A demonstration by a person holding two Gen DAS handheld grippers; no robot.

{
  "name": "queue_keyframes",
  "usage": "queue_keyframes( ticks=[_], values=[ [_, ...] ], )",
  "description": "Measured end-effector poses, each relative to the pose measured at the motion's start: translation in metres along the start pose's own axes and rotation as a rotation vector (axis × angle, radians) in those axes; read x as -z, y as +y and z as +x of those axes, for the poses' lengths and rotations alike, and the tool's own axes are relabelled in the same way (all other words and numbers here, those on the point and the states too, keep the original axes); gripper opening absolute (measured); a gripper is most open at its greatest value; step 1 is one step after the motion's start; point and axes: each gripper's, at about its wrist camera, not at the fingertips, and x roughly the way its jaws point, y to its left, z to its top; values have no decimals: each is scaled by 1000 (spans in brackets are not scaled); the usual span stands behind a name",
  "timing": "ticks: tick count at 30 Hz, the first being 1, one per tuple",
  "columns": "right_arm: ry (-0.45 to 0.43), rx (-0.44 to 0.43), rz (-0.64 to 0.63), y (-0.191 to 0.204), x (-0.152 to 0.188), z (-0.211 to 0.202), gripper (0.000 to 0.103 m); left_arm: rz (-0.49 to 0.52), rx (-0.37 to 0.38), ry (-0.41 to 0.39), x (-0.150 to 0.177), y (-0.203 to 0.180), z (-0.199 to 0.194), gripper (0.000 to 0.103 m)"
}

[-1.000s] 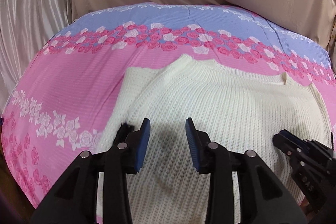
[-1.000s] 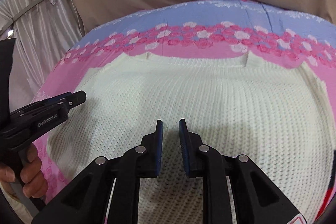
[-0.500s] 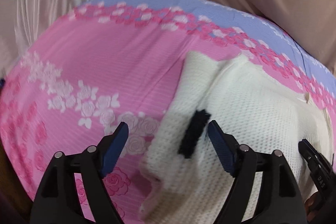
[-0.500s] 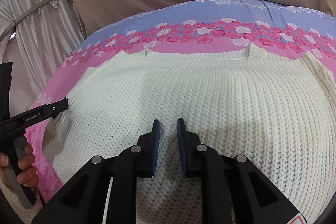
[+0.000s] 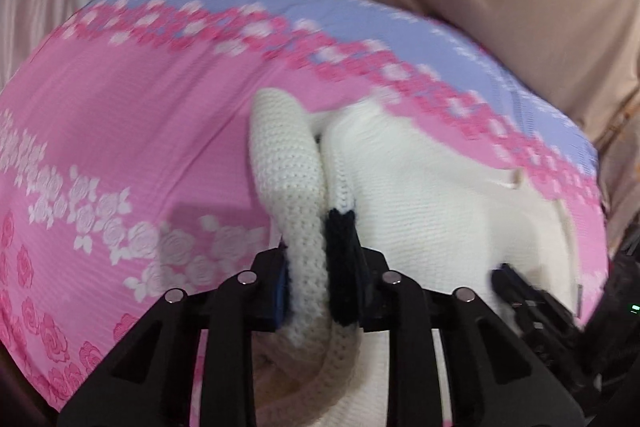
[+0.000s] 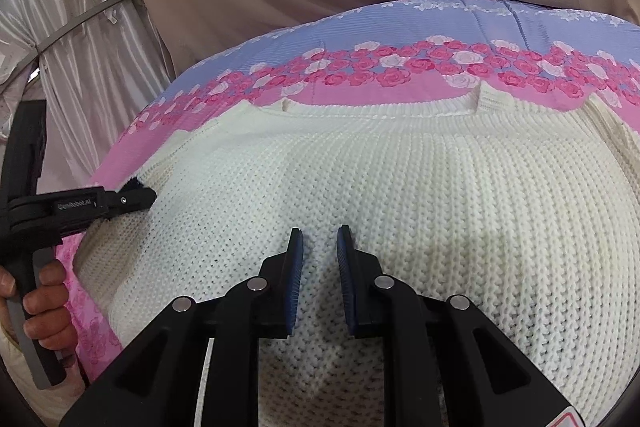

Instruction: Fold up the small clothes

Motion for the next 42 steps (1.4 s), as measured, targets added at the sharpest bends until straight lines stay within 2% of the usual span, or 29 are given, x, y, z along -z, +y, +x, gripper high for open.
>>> queue_keyframes(
  ticks=[2,4,6,8,10,12,15,20,23,29,32,35,37,40,42],
  values=[
    [6,-10,25,-2,-1,-6,18,72,60,-40,-4,-30,-21,22],
    [-5,-26,58,-7,-1,-18,34,151,110,-79,-5,-63,-38,22],
    [-38,-19,83,-14,1,-38,43,233,163,-102,-1,-101,-48,22],
    [-64,-6,103,-24,4,-59,43,326,221,-99,9,-143,-48,22],
    [-84,9,143,-40,10,-79,46,411,243,-77,21,-178,-35,22],
    [-94,46,192,-59,19,-97,46,475,241,-28,37,-207,-13,22],
    [-110,110,255,-84,35,-120,47,545,180,44,64,-239,27,22],
    [-107,141,372,-120,58,-140,47,607,79,-2,89,-256,36,23],
    [-114,98,398,-128,64,-146,47,605,67,-7,90,-255,37,24],
    [-111,109,367,-122,61,-146,47,587,50,-22,91,-253,32,24],
    [-108,107,365,-122,62,-146,48,515,109,-28,79,-236,16,23],
    [-107,111,358,-123,64,-148,48,397,195,-54,53,-195,-16,23],
    [-105,120,348,-122,65,-150,48,293,211,-104,30,-153,-44,22],
    [-101,128,330,-119,63,-150,48,136,136,-205,2,-83,-78,22],
    [-101,123,305,-114,57,-148,50,36,54,-220,-8,-33,-85,22]
  ],
)
